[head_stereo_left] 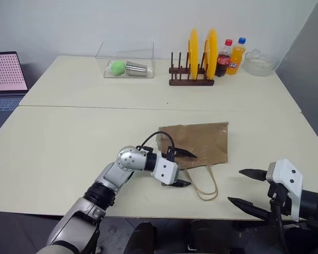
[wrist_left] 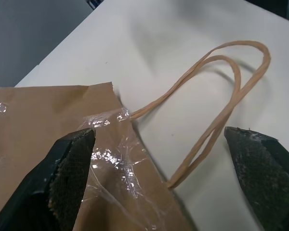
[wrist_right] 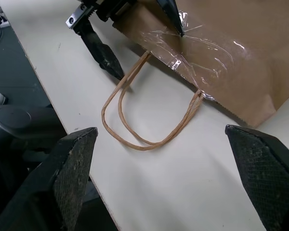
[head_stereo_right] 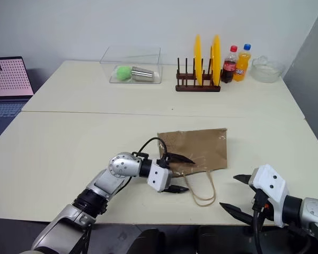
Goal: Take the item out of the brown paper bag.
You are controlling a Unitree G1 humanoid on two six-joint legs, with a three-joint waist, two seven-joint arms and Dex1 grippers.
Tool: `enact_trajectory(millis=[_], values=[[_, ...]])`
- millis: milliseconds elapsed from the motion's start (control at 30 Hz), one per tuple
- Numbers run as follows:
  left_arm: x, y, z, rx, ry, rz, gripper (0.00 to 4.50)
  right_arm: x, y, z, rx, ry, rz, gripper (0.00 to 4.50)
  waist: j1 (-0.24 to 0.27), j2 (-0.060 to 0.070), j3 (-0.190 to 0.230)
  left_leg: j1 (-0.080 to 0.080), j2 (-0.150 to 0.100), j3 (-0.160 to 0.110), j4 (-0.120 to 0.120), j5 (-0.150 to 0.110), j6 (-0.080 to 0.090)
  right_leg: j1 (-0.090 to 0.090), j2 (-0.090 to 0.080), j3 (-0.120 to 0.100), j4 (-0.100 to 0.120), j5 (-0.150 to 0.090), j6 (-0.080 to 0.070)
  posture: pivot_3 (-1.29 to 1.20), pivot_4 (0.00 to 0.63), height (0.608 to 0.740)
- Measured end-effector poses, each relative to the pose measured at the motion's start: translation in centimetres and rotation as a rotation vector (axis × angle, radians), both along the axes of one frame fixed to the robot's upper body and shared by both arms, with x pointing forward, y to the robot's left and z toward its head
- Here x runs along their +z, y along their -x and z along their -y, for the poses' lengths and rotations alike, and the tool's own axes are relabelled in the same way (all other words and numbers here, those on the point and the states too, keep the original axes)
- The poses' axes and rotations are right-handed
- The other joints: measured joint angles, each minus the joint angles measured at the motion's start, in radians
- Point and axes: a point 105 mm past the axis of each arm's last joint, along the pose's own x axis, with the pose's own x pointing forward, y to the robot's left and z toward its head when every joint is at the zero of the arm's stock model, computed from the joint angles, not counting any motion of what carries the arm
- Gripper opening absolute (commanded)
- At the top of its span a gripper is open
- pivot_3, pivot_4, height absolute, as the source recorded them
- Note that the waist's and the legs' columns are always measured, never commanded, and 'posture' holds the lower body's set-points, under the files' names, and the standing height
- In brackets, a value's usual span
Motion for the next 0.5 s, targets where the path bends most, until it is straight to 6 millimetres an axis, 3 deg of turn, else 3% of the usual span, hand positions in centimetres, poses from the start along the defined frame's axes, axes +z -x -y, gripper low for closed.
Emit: enact_trajectory(millis=[300,500], values=[[0.5,0.3,1.6,-0.027,0.042,0.014,4.50,0.0,0.1,-0.1,-0.004,-0.007,-0.006,4.46,0.000,0.000,0.000,0.000,0.000,0.000,0.000,0.000,0.000,0.000,0.000,0.000,0.000,0.000,0.000,0.00,0.150,0.740],[0.8,1.3,1.2,-0.080,0.028,-0.008,4.50,-0.2,0.3,-0.1,0.001,-0.009,-0.023,4.46,-0.001,0.000,0.000,0.000,0.000,0.000,0.000,0.000,0.000,0.000,0.000,0.000,0.000,0.000,0.000,0.00,0.150,0.740]])
